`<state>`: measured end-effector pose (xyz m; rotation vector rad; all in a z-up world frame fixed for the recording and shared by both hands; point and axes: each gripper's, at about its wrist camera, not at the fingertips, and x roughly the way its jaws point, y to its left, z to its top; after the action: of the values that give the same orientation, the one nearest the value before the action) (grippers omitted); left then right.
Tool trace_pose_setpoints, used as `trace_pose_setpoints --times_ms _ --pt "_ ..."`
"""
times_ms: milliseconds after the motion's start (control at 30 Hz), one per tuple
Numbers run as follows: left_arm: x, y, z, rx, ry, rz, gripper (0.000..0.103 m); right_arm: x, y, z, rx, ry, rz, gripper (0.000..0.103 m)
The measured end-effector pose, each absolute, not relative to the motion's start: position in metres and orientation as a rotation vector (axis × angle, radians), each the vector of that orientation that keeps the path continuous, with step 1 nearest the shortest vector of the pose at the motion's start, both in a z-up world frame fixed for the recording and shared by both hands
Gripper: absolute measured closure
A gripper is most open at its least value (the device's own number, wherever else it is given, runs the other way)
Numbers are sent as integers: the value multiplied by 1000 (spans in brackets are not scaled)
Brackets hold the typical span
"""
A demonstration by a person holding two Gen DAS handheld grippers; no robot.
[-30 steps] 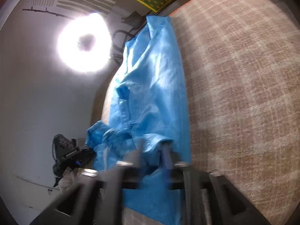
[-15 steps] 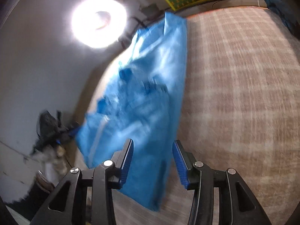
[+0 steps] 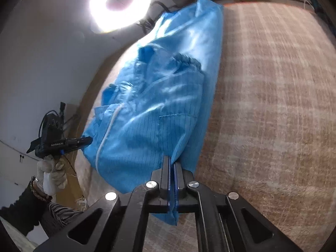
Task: Fold large clothes
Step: 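Regrasp the folded hem with the right tool while the left tool holds it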
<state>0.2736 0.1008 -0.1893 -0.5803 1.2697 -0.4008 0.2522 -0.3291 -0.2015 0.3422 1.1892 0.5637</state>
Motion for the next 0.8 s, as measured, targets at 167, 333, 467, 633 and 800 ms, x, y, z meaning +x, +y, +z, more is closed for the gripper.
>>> trace_pose_setpoints --times_ms 167,333,467,633,800 --pt "290 106 -181 -619 1198 -357 55 254 -326 -198 305 1181 557 103" --pt "310 104 -180 -597 1145 -347 103 254 -326 -199 302 1176 556 103" --pt "317 110 -188 -613 1101 -291 103 256 -327 -196 316 1163 539 103" --pt "304 110 -202 -548 1056 -176 101 255 -326 -198 298 1167 524 103" --pt "306 104 -176 -466 947 -188 101 251 -320 -182 260 1106 526 103"
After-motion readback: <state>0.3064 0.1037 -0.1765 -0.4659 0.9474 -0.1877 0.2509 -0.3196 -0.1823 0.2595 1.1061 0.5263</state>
